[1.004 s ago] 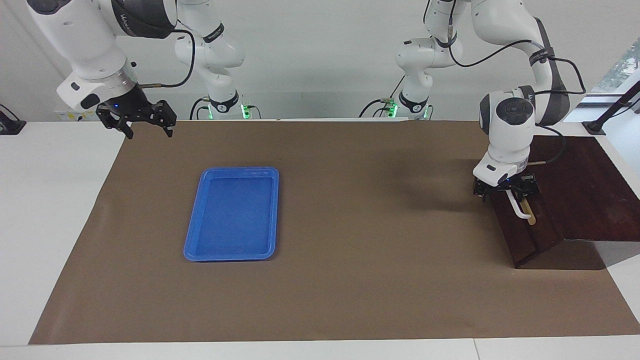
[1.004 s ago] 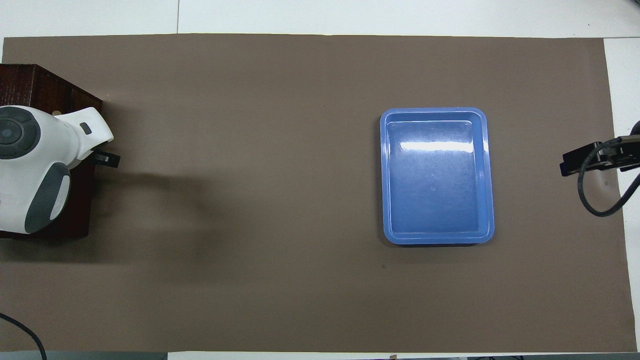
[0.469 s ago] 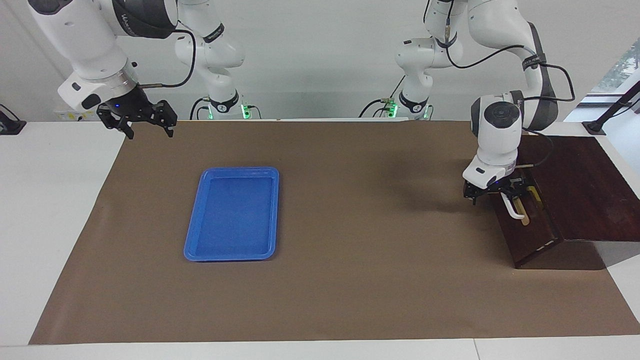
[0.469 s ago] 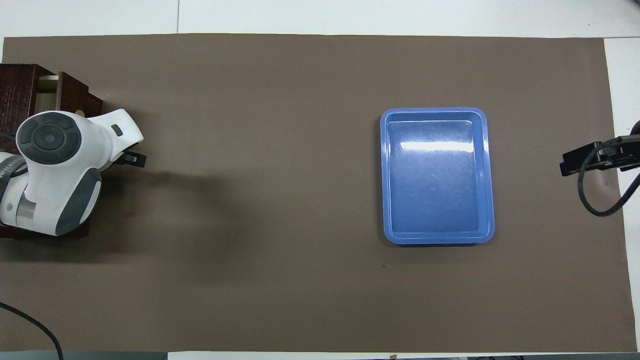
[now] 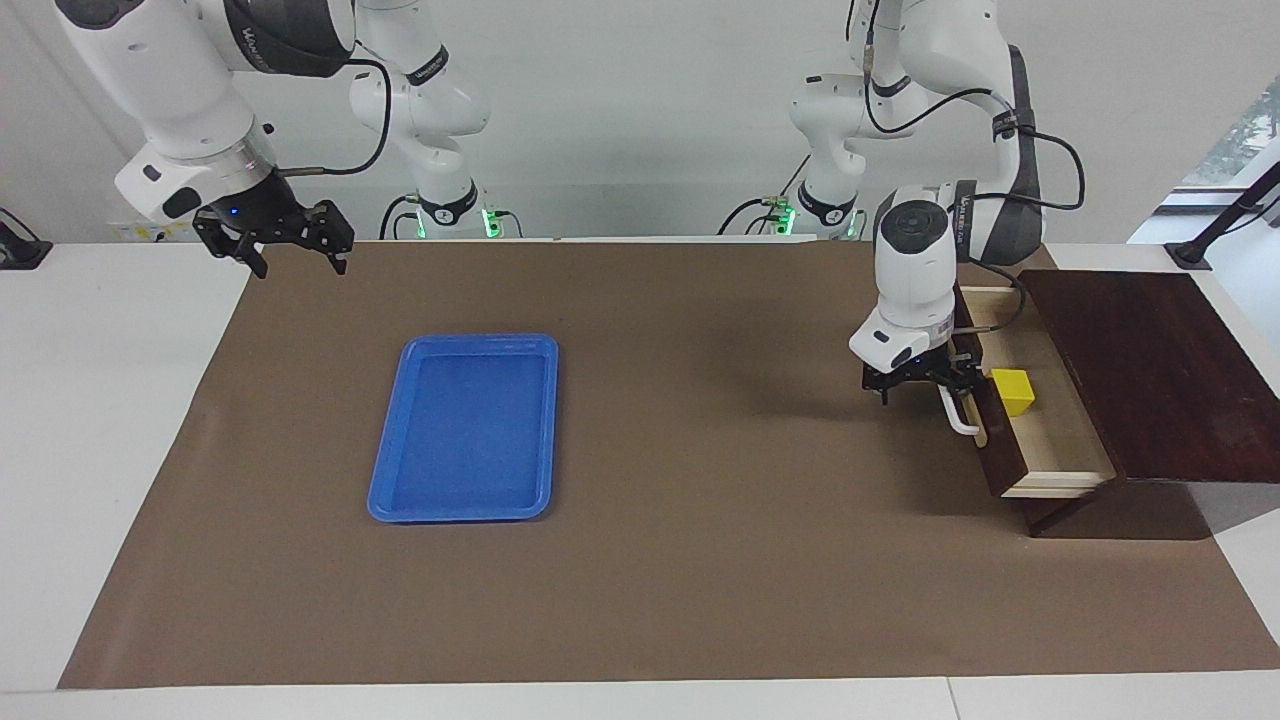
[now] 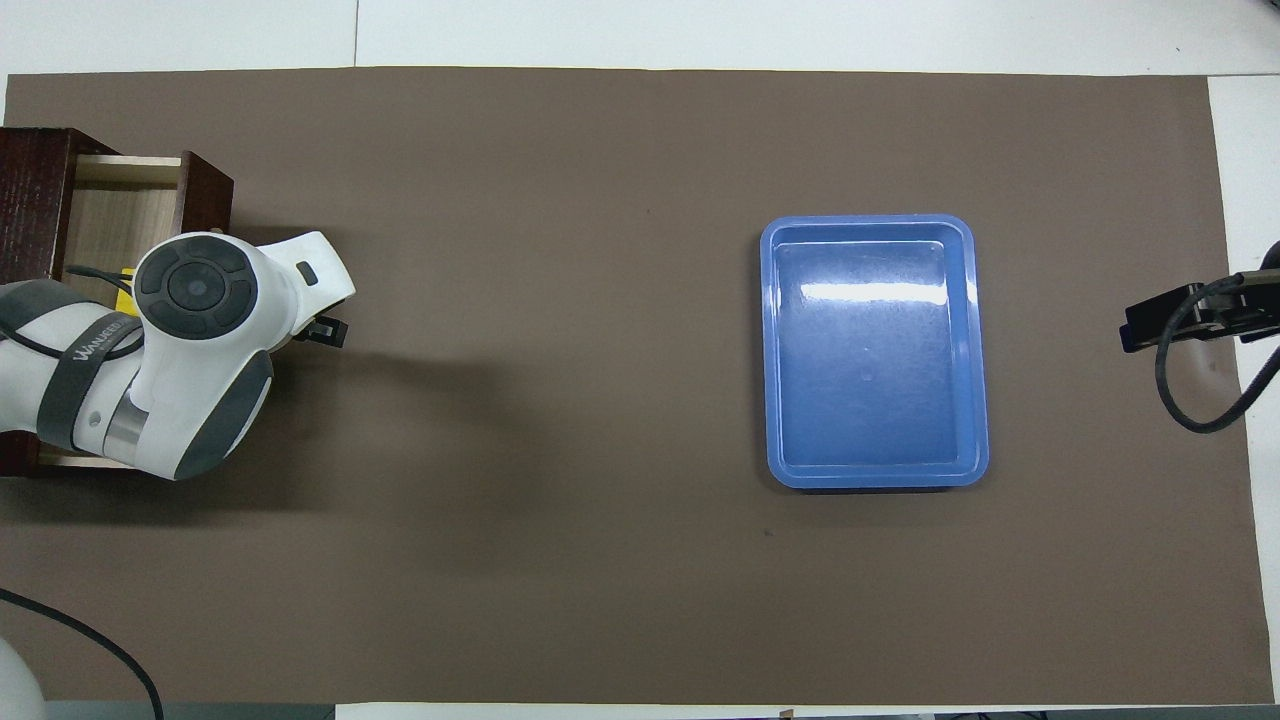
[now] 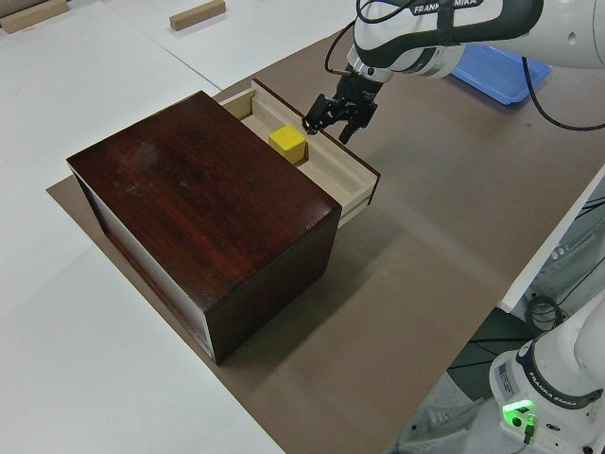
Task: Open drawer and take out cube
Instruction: 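Pull the drawer handle outward with the left gripper to open it, then lower the left gripper into the drawer and grasp the yellow cube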
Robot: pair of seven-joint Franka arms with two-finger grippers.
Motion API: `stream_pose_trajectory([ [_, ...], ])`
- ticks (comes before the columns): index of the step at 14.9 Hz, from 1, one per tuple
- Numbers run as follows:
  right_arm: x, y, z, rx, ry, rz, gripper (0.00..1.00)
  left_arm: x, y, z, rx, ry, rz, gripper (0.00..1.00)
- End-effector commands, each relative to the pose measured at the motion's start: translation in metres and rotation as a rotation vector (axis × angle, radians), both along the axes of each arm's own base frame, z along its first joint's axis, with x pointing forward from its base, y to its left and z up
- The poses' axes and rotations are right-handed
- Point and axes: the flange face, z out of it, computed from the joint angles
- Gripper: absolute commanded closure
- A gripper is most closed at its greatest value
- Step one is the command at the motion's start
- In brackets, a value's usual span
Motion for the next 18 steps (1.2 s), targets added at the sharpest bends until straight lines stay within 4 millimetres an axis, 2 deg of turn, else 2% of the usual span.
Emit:
stream_pose_trajectory([
  [1,-0.005,0.000,0.001,-0.020,0.004,-0.003,0.00,-0.013,-0.020,-0.001,-0.007,0.020,0.007,0.00],
  [3,-0.004,0.000,0.002,-0.020,0.003,-0.003,0.00,-0.013,-0.023,0.002,0.013,0.047,0.016,0.00],
  [6,-0.005,0.000,0.001,-0.020,0.004,-0.003,0.00,0.005,-0.018,0.043,0.015,0.069,0.073,0.00],
  [9,-0.005,0.000,0.001,-0.020,0.006,-0.005,0.00,0.028,-0.023,0.091,-0.057,0.121,0.178,0.00],
  [11,-0.005,-0.003,0.001,-0.020,0.004,-0.009,0.00,0.035,-0.019,0.123,-0.169,0.133,0.255,0.00],
  [14,-0.005,-0.004,0.001,-0.020,0.004,-0.011,0.00,0.037,0.022,0.158,-0.245,0.075,0.482,0.00],
  [18,-0.005,-0.004,0.001,-0.020,0.004,-0.011,0.00,0.040,0.082,0.170,-0.316,-0.010,0.917,0.00],
])
